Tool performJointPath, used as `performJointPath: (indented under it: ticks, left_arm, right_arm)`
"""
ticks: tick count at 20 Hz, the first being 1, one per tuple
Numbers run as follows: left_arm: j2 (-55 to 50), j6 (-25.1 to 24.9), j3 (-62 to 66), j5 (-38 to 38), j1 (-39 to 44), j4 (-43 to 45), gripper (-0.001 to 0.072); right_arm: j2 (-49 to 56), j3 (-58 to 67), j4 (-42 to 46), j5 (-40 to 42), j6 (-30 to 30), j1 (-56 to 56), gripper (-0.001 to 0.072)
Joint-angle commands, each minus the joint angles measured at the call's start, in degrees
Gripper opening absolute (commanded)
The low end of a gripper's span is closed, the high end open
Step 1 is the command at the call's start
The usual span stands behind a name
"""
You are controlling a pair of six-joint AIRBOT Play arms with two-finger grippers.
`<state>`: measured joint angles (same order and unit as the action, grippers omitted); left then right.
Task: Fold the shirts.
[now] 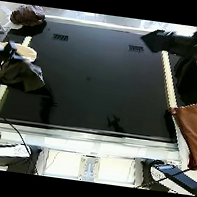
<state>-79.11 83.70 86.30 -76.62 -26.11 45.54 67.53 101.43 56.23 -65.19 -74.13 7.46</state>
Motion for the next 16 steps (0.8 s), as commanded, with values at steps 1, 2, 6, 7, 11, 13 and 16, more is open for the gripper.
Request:
performJointPath:
  ticks: [1, 2, 6, 7, 11, 13, 16]
  left_arm:
    - [8.7, -6.1, 0.0, -0.5, 9.3, -19.0, 0.0011]
    - [10.2, -6.8, 0.0, 0.4, 14.0, -20.2, 0.0011]
    - [11.4, -8.3, 0.0, 10.4, 32.1, -24.2, 0.0012]
    - [11.2, -11.1, 0.0, 13.6, 35.2, -23.9, 0.0016]
    - [10.1, -14.8, 0.0, 17.9, 38.5, -18.5, 0.0720]
    - [10.2, -14.7, 0.0, 17.4, 35.4, -13.3, 0.0720]
    - [10.1, -8.0, 0.0, 14.9, 28.3, 4.1, 0.0703]
  right_arm:
    - [0.0, 12.9, 4.9, -10.5, 0.0, 0.0, 0.0474]
    - [0.0, 16.5, 6.3, -12.5, 0.0, 0.0, 0.0474]
    - [-4.2, 19.0, 11.3, -11.7, 0.0, 0.0, 0.0474]
    - [-5.2, 19.0, 12.6, -12.1, 0.0, 0.0, 0.0474]
    - [-6.8, 19.0, 16.7, -16.7, 0.1, 0.0, 0.0474]
    - [-6.7, 17.9, 22.6, -20.2, 0.2, 0.0, 0.0474]
    - [-6.6, 12.3, 36.0, -25.3, 0.2, 0.0, 0.0474]
